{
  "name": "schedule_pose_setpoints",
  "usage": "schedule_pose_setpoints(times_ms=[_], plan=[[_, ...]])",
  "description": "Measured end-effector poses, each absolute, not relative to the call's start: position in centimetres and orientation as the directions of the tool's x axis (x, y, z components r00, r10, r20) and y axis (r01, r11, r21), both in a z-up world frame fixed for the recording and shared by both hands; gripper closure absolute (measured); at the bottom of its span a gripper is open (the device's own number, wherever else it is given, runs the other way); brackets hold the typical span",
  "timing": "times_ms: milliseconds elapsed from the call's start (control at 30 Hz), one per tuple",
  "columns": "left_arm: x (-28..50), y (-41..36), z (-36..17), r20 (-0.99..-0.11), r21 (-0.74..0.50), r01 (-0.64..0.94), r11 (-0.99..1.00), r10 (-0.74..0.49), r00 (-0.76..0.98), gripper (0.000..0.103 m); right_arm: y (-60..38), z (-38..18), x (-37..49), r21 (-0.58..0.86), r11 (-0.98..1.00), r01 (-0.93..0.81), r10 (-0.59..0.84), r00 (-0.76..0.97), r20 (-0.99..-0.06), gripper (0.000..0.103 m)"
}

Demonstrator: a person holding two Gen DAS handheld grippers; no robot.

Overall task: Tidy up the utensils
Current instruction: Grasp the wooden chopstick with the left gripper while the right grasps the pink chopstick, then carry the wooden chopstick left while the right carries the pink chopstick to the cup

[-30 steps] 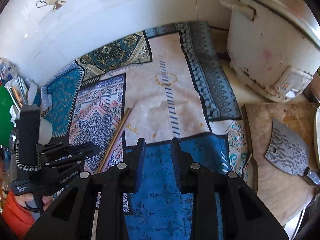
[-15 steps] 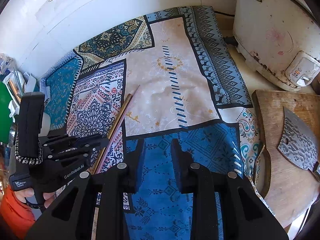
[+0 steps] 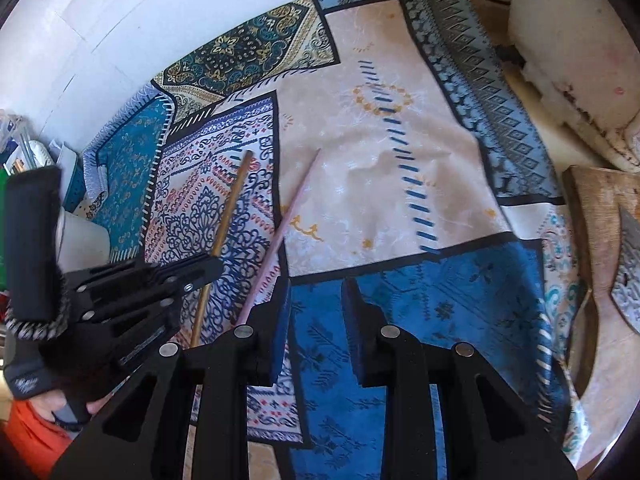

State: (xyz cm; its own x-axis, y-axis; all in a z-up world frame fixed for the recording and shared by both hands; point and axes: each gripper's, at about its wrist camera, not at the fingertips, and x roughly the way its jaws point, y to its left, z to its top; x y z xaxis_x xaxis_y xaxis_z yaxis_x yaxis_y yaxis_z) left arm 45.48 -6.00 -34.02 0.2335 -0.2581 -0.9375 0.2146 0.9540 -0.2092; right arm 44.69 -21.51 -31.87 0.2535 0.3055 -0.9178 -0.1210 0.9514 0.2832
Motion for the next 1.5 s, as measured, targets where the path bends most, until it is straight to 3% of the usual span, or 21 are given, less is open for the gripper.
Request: schedule_pose_setpoints(times_ms=[533,633,867,1500], plan=[[40.0,0.6,-28.2,-0.879,-0.210,0.097,0.973,-0.231,0.416,0.098,-15.0,-34.9,46.2,0.194,0.965,-0.176,0.230,0.218,-0.948,0.079],[39.6,1.0,-27.7,-0.874,-0.210,0.089,0.974,-0.228,0.428,0.098,-14.0,-35.0,46.3,0.131,0.972,-0.195,0.177,0.242,-0.954,0.091],[39.1,1.2,-27.0,-0.863,-0.227,0.087,0.970,-0.242,0.443,0.098,-15.7,-35.2,47.0,0.256,0.959,-0.122,0.277,0.212,-0.937,0.097],[37.5,4.6,-20.1,-0.758,-0.244,0.060,0.968,-0.229,0.611,0.098,-13.5,-23.0,42.6,0.254,0.921,-0.294,0.373,0.481,-0.794,0.098]])
